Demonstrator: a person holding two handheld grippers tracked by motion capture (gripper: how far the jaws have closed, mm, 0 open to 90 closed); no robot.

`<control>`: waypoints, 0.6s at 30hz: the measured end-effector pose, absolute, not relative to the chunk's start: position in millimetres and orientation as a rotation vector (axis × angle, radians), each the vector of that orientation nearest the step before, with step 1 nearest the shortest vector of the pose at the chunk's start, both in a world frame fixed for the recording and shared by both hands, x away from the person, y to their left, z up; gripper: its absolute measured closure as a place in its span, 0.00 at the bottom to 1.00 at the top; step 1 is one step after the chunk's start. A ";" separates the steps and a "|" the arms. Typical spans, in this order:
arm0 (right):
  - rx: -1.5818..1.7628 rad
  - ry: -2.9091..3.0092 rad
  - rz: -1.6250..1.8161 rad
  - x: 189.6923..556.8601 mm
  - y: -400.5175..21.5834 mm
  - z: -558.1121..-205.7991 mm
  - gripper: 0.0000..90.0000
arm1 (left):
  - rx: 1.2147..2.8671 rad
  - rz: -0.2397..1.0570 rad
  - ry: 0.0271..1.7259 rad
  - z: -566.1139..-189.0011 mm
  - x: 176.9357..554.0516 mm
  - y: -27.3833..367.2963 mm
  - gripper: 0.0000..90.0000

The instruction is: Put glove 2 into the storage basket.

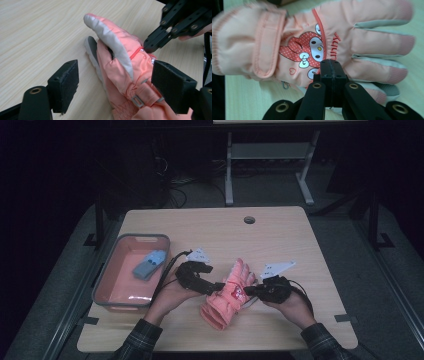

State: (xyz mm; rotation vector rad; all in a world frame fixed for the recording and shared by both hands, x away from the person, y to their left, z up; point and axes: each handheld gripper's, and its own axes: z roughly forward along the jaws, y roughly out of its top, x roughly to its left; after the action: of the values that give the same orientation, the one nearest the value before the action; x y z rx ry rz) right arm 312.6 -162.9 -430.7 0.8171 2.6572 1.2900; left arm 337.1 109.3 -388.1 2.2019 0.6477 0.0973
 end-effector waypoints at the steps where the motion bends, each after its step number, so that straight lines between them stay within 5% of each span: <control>1: 0.814 2.666 1.274 313.0 -161.1 -434.1 1.00 | 2.204 0.096 0.650 -389.0 336.7 107.8 0.22; 18: 0.820 2.697 1.151 311.9 -147.5 -447.6 1.00 | 2.263 0.028 0.612 -405.7 342.3 71.7 0.16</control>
State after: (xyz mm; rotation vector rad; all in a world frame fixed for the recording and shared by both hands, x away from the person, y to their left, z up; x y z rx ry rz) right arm 311.9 -147.5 -447.6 0.8199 2.6970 1.1513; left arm 342.3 71.7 -405.7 2.2635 0.6118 0.0284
